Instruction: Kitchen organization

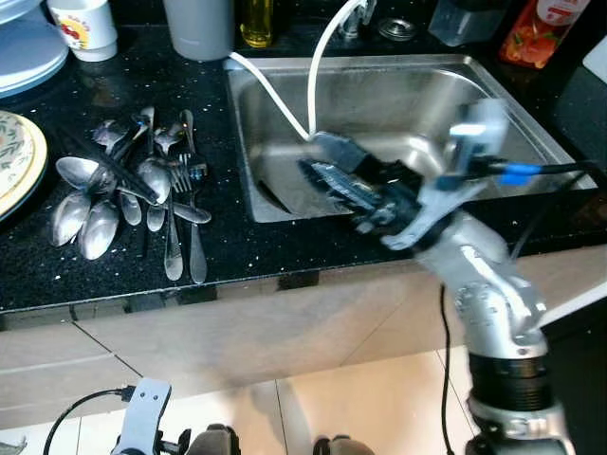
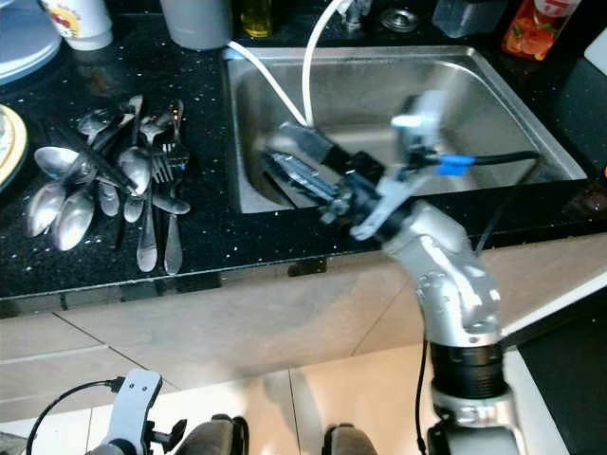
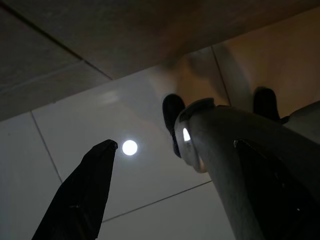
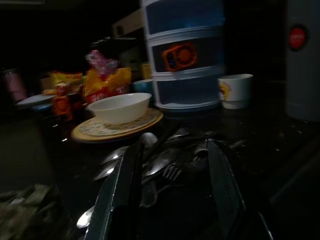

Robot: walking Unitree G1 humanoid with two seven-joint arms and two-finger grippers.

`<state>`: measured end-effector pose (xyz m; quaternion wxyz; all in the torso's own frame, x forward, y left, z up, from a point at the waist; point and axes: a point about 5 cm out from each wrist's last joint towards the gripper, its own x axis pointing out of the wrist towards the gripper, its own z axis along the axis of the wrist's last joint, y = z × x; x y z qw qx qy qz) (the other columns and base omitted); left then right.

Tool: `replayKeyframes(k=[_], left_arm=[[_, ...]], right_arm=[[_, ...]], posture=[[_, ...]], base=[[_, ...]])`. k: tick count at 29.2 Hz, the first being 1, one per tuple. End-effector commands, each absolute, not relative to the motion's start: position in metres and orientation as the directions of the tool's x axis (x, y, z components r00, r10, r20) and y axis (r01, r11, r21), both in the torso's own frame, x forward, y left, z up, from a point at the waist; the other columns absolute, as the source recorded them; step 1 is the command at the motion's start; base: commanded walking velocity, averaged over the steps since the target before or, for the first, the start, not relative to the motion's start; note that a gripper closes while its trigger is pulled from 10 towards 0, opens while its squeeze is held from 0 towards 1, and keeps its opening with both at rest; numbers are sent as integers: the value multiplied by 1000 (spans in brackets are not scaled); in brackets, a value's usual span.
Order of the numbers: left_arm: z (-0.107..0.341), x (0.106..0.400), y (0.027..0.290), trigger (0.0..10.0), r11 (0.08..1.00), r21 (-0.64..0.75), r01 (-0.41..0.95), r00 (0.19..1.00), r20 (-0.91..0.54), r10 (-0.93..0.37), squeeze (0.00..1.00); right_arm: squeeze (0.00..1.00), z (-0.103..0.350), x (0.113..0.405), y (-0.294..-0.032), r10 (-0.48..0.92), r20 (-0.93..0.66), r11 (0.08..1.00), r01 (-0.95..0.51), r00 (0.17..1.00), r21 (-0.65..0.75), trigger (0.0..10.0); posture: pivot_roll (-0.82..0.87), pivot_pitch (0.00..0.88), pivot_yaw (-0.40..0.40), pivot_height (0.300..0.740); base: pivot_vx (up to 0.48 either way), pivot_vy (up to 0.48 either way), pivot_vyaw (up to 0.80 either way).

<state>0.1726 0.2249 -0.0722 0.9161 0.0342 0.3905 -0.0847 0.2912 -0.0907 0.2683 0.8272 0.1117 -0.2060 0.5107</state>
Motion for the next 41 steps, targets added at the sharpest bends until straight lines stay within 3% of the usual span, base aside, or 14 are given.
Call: replayKeyframes(k=[1, 10, 22, 41], left_arm=[[-77, 166, 224, 10000, 981, -3, 193, 643, -755, -129, 0], [-83, 161, 213, 10000, 971, -18, 239, 582, -798, -158, 0], [-95, 134, 219, 10000, 972, -6, 236, 469, -875, -120, 0], [-93, 140, 221, 10000, 979, 9, 206, 485, -869, -94, 0]], right_arm=[[0, 265, 295, -81, 774, 455, 493, -870, 440, 1, 10000], [0, 263, 309, -69, 652, 489, 601, -788, 580, 132, 10000], [0, 264, 319, -69, 586, 500, 660, -733, 638, 162, 10000], [0, 260, 332, -94, 395, 501, 783, -567, 770, 254, 10000]], posture=[[70, 119, -17, 740], [74, 110, -12, 740], [87, 83, 5, 740], [75, 90, 16, 740]], base=[[0, 0, 0], [0, 0, 322], [0, 0, 714], [0, 0, 672]])
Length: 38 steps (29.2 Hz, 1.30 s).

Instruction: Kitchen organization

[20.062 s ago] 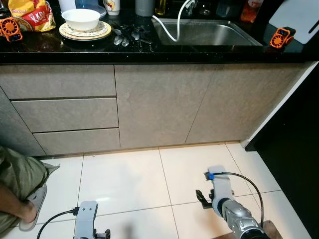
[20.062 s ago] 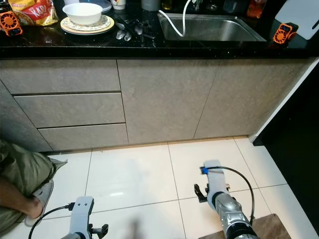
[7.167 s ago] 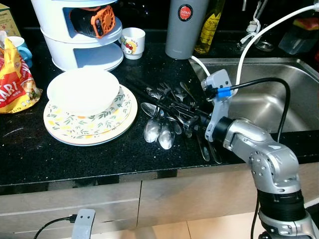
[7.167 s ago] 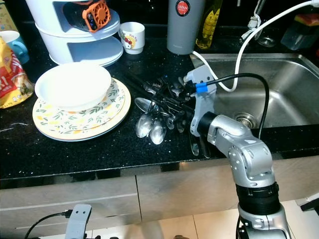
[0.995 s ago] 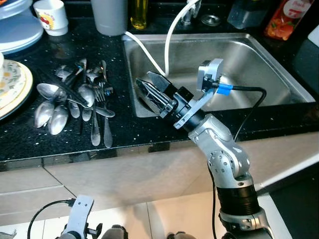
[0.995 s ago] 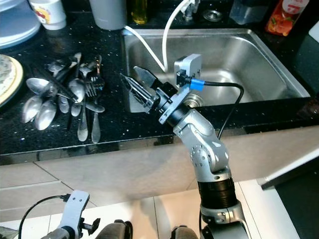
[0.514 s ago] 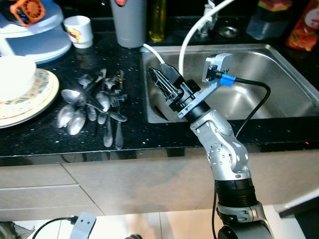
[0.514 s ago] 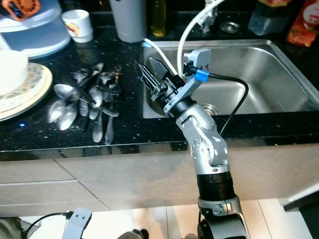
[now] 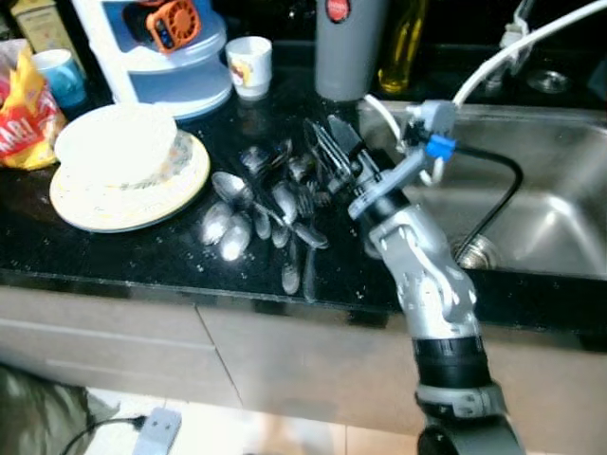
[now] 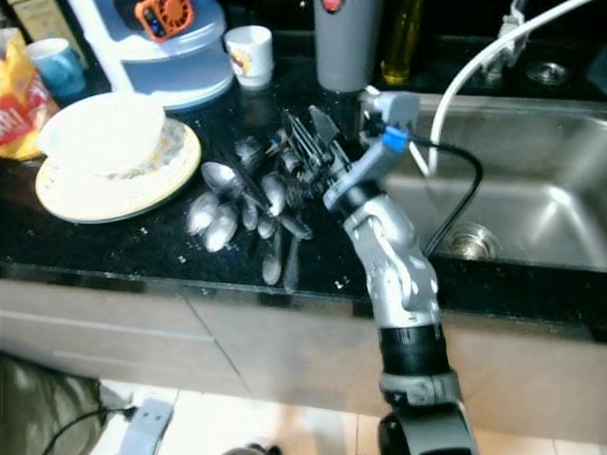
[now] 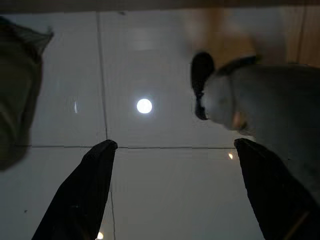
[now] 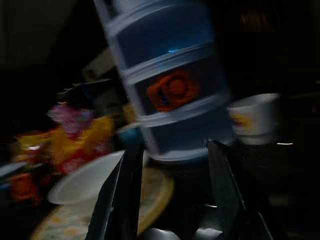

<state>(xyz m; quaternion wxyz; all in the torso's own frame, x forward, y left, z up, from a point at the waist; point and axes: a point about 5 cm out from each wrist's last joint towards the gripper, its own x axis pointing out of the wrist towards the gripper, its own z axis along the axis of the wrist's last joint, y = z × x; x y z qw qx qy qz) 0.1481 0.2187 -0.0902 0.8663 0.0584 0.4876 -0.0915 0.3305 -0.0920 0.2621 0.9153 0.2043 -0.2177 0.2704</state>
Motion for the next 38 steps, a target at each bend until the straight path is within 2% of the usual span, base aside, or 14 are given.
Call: replayKeyframes(k=[1, 4, 6, 12, 15, 17, 19, 24, 29, 31, 38], left_arm=[[-93, 141, 220, 10000, 979, 6, 205, 486, -869, -96, 0], [-93, 142, 220, 10000, 978, 3, 206, 487, -868, -100, 0], [-93, 142, 219, 10000, 976, -7, 219, 474, -873, -113, 0], [-93, 142, 219, 10000, 980, 13, 201, 478, -874, -86, 0], [-93, 143, 218, 10000, 981, 16, 195, 481, -873, -82, 0], [-93, 143, 218, 10000, 981, 16, 194, 482, -872, -81, 0], [-94, 143, 216, 10000, 981, 15, 195, 481, -873, -82, 0], [-95, 141, 215, 10000, 980, 13, 197, 474, -876, -84, 0], [-96, 139, 214, 10000, 980, 13, 199, 470, -879, -84, 0], [-97, 137, 212, 10000, 980, 13, 201, 465, -881, -84, 0], [-99, 131, 209, 10000, 980, 9, 201, 454, -887, -85, 0]], right_arm=[[0, 260, 334, -97, 371, 500, 795, -546, 783, 265, 10000], [0, 260, 335, -99, 353, 498, 802, -530, 792, 274, 10000], [0, 261, 338, -104, 321, 482, 838, -482, 815, 257, 10000], [0, 261, 340, -107, 307, 468, 865, -448, 829, 227, 10000], [0, 261, 341, -107, 320, 447, 883, -434, 835, 178, 10000], [0, 259, 341, -104, 393, 396, 895, -444, 830, 41, 10000], [0, 259, 338, -100, 485, 354, 867, -494, 800, -71, 10000], [0, 267, 328, -93, 599, 330, 796, -587, 730, -147, 10000], [0, 267, 326, -90, 635, 298, 771, -602, 712, -207, 10000], [0, 264, 324, -79, 659, 266, 752, -607, 704, -258, 10000], [0, 261, 326, -61, 673, 254, 739, -628, 694, -243, 10000]], posture=[[75, 90, 16, 740], [73, 92, 16, 740], [69, 92, 16, 740], [67, 93, 14, 740], [68, 94, 13, 740], [66, 95, 11, 740], [63, 95, 10, 740], [55, 99, 6, 740], [54, 103, 2, 740], [49, 113, -4, 740], [57, 131, -21, 740]], base=[[0, 0, 0], [0, 0, 0], [0, -461, 0], [0, -379, 0], [0, 0, 0], [0, 0, 0], [0, 0, 0], [0, 0, 0], [0, 0, 0], [0, 0, 0], [0, 0, 152]])
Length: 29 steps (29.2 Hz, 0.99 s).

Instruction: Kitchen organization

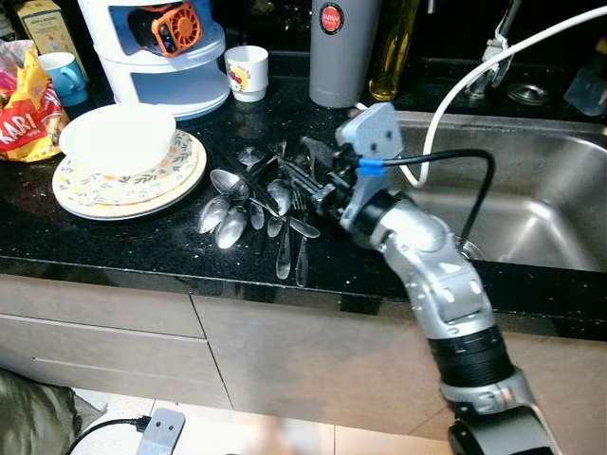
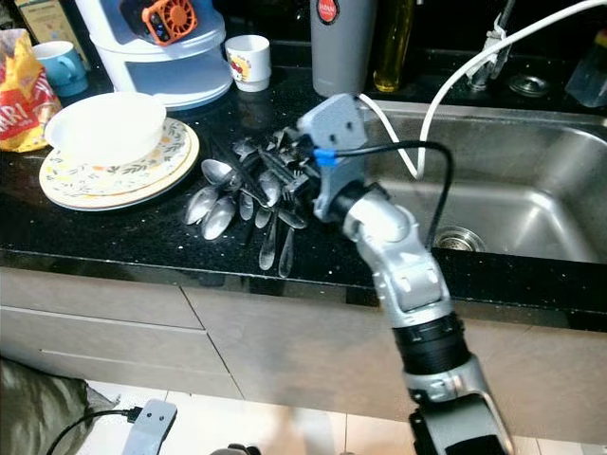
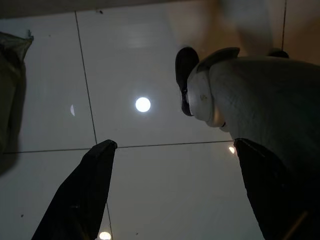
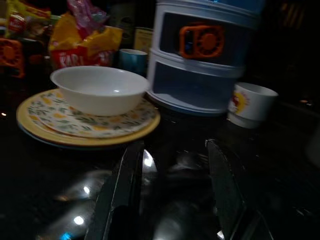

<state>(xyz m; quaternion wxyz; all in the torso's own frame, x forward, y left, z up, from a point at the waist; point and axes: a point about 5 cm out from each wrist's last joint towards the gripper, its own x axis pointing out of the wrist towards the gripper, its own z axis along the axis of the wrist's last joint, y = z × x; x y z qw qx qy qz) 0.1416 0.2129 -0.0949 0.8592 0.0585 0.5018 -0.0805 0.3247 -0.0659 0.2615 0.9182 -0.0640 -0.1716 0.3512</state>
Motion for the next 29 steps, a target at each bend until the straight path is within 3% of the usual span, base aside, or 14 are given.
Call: replayKeyframes(k=[1, 9, 16, 22, 29], left_arm=[[-100, 130, 209, 10000, 980, 9, 200, 452, -888, -84, 0], [-102, 123, 210, 10000, 982, 6, 191, 440, -894, -80, 0], [-104, 114, 211, 10000, 981, 8, 193, 426, -902, -77, 0], [-105, 111, 210, 10000, 982, 4, 187, 422, -903, -76, 0], [-107, 106, 207, 10000, 982, -1, 188, 411, -908, -80, 0]], right_arm=[[0, 260, 327, -60, 668, 245, 744, -625, 703, -236, 10000], [0, 259, 343, -83, 530, 187, 841, -485, 827, -240, 10000], [0, 254, 341, -95, 546, 3, 753, -490, 838, -439, 10000], [0, 256, 332, -101, 600, -77, 702, -570, 797, -428, 10000], [0, 285, 332, -111, 610, 35, 764, -575, 792, -294, 10000]], posture=[[57, 131, -21, 740], [65, 144, -28, 740], [56, 159, -43, 740], [53, 170, -50, 740], [48, 181, -56, 740]], base=[[0, 0, 650], [0, 0, 304], [0, 0, 0], [0, 0, 0], [0, 0, 0]])
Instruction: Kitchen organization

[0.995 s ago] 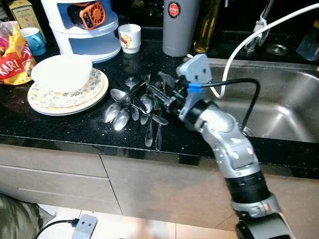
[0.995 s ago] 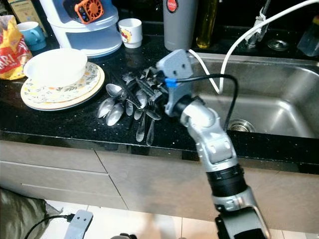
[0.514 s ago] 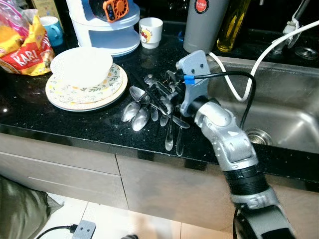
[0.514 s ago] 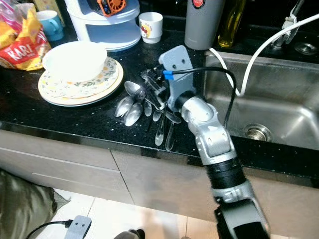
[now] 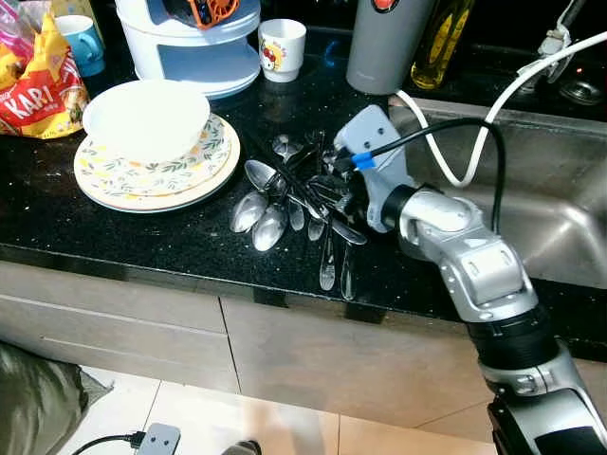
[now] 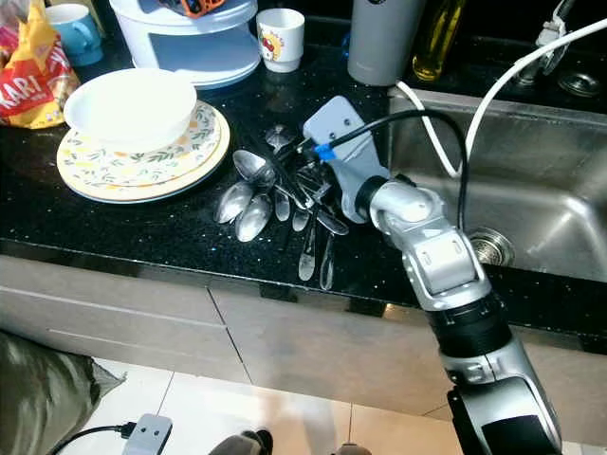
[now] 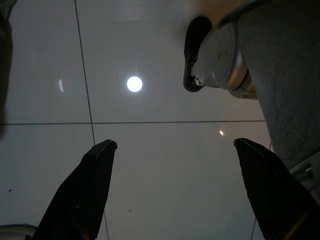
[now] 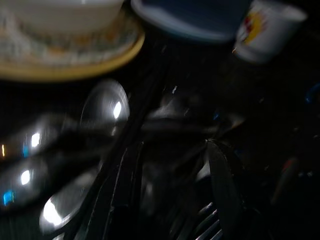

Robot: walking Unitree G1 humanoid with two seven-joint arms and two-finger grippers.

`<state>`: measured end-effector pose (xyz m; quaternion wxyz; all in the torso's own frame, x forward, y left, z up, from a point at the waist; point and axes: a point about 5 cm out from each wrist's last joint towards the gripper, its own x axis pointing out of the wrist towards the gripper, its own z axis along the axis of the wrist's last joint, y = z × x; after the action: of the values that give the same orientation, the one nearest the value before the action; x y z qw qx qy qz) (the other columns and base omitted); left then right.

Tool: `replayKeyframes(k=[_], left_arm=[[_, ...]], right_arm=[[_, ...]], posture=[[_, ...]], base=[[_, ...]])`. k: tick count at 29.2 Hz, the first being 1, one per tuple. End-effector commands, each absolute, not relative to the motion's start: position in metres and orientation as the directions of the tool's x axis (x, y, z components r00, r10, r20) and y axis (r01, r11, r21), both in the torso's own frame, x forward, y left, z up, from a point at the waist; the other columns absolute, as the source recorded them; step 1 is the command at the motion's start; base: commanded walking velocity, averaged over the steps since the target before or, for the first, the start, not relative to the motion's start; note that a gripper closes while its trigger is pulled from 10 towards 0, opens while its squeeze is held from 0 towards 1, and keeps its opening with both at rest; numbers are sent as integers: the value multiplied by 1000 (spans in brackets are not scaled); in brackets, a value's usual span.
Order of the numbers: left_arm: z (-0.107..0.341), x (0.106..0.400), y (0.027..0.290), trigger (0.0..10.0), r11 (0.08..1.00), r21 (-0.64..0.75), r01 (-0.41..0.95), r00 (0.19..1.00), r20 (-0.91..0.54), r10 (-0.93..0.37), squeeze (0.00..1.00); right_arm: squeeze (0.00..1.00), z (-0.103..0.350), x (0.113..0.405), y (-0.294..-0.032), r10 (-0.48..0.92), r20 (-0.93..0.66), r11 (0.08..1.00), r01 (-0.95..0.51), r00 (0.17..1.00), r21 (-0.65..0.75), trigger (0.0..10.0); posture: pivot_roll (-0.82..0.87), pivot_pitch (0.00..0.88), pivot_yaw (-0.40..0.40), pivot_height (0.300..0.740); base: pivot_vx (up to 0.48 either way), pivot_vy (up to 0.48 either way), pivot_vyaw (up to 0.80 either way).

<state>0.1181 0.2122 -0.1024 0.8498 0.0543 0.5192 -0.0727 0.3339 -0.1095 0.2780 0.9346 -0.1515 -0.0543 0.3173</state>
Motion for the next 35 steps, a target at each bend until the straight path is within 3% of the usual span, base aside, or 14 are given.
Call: replayKeyframes(k=[1, 8, 12, 15, 35], left_arm=[[-107, 106, 207, 10000, 982, -1, 188, 411, -908, -80, 0], [-107, 106, 208, 10000, 983, 0, 181, 413, -908, -76, 0], [-107, 108, 207, 10000, 983, 1, 181, 415, -907, -75, 0], [-106, 110, 207, 10000, 983, 2, 181, 417, -906, -75, 0], [-106, 113, 205, 10000, 981, 3, 194, 418, -905, -80, 0]], right_arm=[[0, 285, 332, -111, 610, 35, 764, -575, 792, -294, 10000], [0, 294, 328, -103, 634, 61, 759, -606, 771, -237, 10000], [0, 281, 313, -86, 732, -41, 654, -717, 681, -241, 10000], [0, 277, 310, -81, 752, -67, 630, -745, 655, -217, 10000], [0, 265, 312, -81, 670, -170, 682, -690, 722, -242, 10000]], posture=[[48, 181, -56, 740], [51, 178, -54, 740], [49, 173, -56, 740], [48, 171, -55, 740], [43, 162, -51, 740]], base=[[0, 0, 0], [0, 0, 0], [0, 0, 0], [0, 0, 0], [0, 0, 0]])
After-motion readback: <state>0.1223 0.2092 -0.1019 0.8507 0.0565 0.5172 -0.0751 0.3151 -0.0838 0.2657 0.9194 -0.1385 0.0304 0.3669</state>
